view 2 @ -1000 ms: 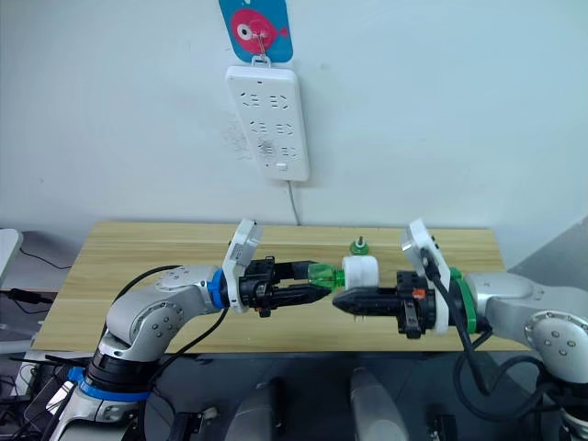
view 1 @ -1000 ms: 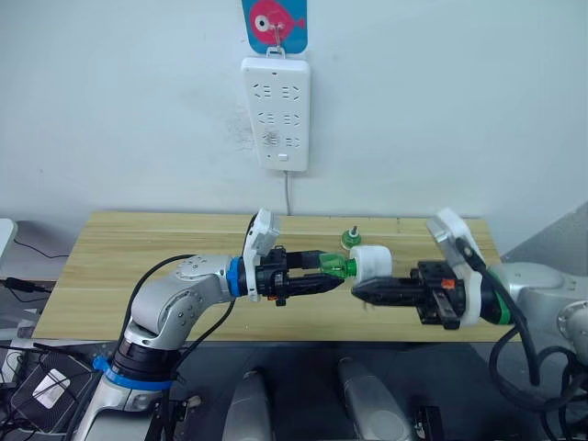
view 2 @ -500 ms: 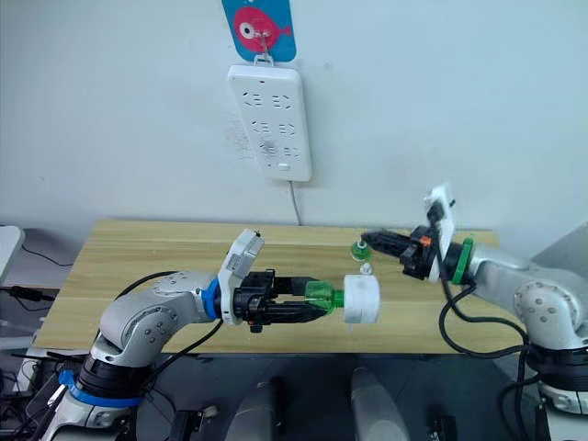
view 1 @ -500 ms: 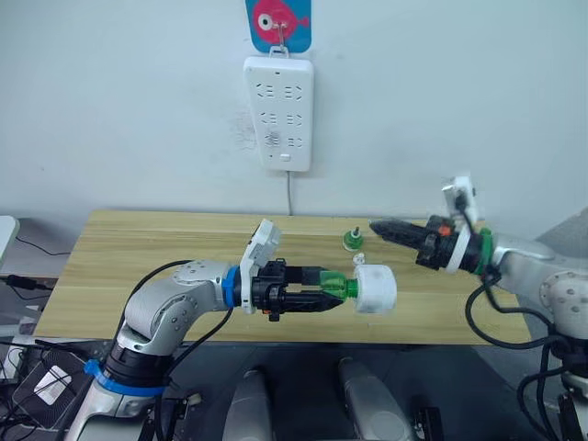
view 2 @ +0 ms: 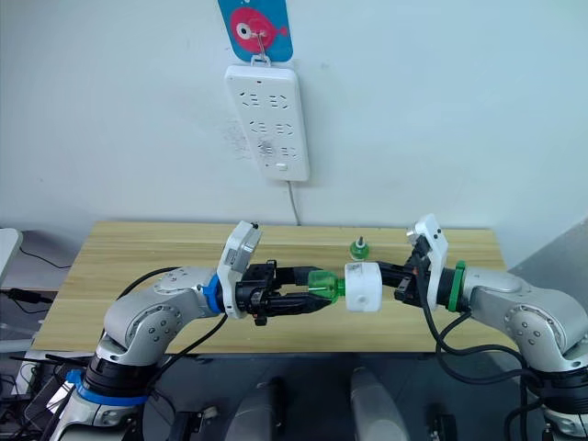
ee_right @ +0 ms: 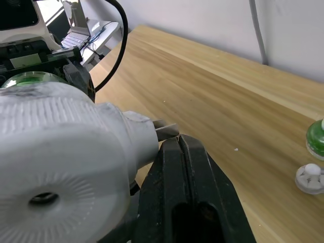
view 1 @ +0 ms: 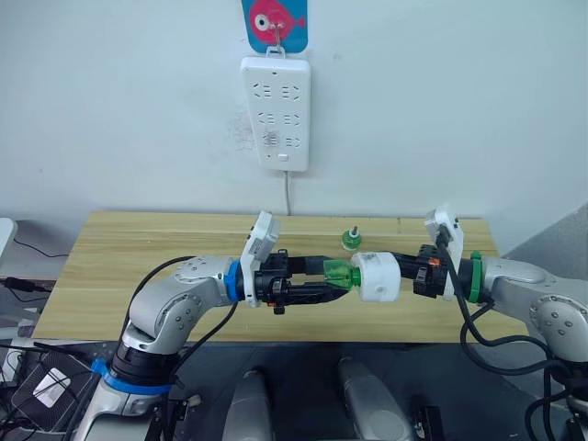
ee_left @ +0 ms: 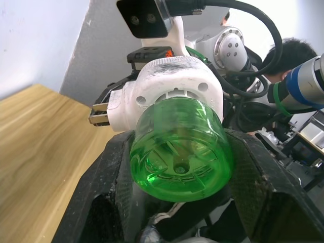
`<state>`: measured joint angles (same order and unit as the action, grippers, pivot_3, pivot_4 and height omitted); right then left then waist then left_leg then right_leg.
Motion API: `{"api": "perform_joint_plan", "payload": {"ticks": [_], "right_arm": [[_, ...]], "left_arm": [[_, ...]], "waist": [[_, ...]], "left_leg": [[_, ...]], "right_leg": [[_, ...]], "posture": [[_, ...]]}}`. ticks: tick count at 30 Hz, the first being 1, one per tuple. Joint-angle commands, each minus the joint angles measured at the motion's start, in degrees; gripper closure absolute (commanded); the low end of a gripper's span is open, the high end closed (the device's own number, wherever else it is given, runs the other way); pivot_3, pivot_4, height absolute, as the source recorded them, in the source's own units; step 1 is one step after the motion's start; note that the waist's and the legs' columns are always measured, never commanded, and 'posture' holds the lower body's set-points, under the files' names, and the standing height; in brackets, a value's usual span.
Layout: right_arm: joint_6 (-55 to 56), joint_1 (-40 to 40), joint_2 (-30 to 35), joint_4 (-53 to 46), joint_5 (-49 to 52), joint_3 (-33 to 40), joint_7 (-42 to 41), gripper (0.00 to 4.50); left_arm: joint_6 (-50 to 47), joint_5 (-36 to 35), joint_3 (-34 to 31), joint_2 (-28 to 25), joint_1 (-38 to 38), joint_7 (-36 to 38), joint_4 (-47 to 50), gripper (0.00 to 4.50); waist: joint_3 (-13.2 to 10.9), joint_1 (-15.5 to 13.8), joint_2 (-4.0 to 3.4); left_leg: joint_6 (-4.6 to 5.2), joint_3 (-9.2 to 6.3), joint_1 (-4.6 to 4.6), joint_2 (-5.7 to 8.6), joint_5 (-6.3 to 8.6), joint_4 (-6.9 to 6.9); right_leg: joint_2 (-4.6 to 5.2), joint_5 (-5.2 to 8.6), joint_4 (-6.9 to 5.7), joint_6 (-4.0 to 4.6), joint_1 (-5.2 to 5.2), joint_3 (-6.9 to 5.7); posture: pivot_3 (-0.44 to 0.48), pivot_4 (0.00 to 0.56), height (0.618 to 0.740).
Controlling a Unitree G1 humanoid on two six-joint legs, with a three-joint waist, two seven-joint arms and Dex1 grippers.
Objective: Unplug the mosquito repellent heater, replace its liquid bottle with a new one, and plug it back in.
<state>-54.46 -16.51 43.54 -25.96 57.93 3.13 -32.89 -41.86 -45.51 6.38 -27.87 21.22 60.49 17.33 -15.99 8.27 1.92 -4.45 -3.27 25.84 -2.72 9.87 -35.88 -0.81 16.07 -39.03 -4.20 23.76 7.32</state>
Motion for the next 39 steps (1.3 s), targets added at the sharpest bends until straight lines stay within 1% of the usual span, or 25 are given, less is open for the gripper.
{"api": "perform_joint_plan", "payload": {"ticks": [1,4,7,10,14,17,20,23,28,32,39], "right_arm": [[0.6,0.9,0.8,-4.7,0.6,0.8,-2.9,4.50],[1.4,1.1,1.7,-4.3,-0.3,1.9,-3.7,4.50],[1.2,1.3,3.6,-4.0,0.2,4.0,-5.3,4.50],[1.8,3.0,7.0,-2.8,-0.8,6.4,-9.4,4.50],[2.9,4.6,10.9,-0.6,-1.9,9.1,-14.9,4.50],[5.0,4.2,12.6,1.3,-4.8,9.2,-17.5,4.50],[6.3,1.3,10.3,3.4,-6.4,8.1,-15.9,4.50],[6.2,-2.9,5.9,4.4,-7.1,5.6,-13.7,4.50],[2.7,-6.0,-0.3,1.8,-4.3,2.2,-11.8,4.50],[-1.3,-5.6,-1.8,-2.0,0.2,1.7,-11.1,4.50],[-5.3,-5.1,-1.2,-6.0,6.2,3.8,-8.0,4.50]], "left_arm": [[1.3,-0.1,-1.4,1.3,0.7,-1.9,0.3,2.22],[2.9,1.0,-1.9,2.4,0.7,-3.1,0.2,2.22],[2.7,0.4,-2.0,2.6,0.3,-3.3,0.7,2.22],[0.5,-1.9,-2.5,2.5,0.3,-3.6,1.1,2.22],[-1.1,-3.1,-3.0,2.0,1.0,-3.3,1.3,2.22],[-2.2,-4.0,-3.2,1.8,1.7,-3.1,1.2,2.22],[-4.0,-5.6,-3.2,1.5,2.3,-2.7,1.5,2.22],[-5.3,-6.7,-2.9,1.2,2.8,-2.6,2.0,2.22],[-7.8,-9.2,-3.5,1.5,3.7,-3.8,2.1,2.22],[-8.1,-9.7,-3.9,1.6,4.0,-4.7,2.0,2.22],[-5.8,-8.1,-3.6,1.8,3.9,-5.6,1.2,2.22]], "waist": [[0.0,0.0,0.00],[0.0,0.0,0.00],[0.0,0.0,0.00],[0.0,-0.1,0.00],[0.0,-0.1,0.00],[0.0,-0.1,0.00],[0.0,0.2,0.00],[0.0,0.7,0.00],[0.0,1.1,0.00],[0.0,1.1,-0.01],[0.0,1.1,-0.01]], "left_leg": [[0.00,0.00,0.00,0.00,0.00,0.00],[0.00,-0.01,-0.01,0.00,0.00,0.00],[0.00,0.03,0.00,0.00,0.00,-0.03],[0.00,0.02,-0.01,0.01,0.00,-0.04],[0.00,0.00,-0.01,0.01,0.00,-0.03],[0.00,0.01,-0.01,0.01,0.00,-0.05],[0.00,0.02,-0.03,0.01,0.00,-0.08],[0.00,0.04,-0.04,0.01,0.00,-0.09],[0.00,-0.03,-0.02,0.01,0.00,-0.04],[0.00,-0.09,0.01,0.02,0.00,0.00],[0.00,-0.08,0.00,0.01,0.00,-0.06]], "right_leg": [[0.00,0.00,0.00,0.00,0.00,0.00],[0.00,0.00,0.00,0.00,0.00,-0.01],[0.00,0.00,0.00,0.00,-0.01,0.03],[0.00,0.00,0.00,0.00,-0.02,0.02],[0.00,0.00,0.01,0.00,-0.02,-0.01],[0.00,0.00,0.01,0.00,-0.03,0.00],[0.00,0.00,0.00,-0.01,-0.04,0.02],[0.00,-0.01,-0.01,-0.01,-0.05,0.03],[0.00,-0.01,-0.02,-0.02,-0.04,-0.03],[0.01,-0.01,-0.02,-0.02,-0.04,-0.07],[0.00,-0.01,-0.02,-0.02,-0.06,-0.06]], "posture": [[-0.246,0.258,0.736],[-0.244,0.256,0.736],[-0.243,0.254,0.736],[-0.243,0.252,0.736],[-0.243,0.250,0.736],[-0.244,0.246,0.736],[-0.248,0.245,0.736],[-0.251,0.242,0.736],[-0.249,0.240,0.736],[-0.246,0.240,0.736],[-0.248,0.239,0.736]]}}
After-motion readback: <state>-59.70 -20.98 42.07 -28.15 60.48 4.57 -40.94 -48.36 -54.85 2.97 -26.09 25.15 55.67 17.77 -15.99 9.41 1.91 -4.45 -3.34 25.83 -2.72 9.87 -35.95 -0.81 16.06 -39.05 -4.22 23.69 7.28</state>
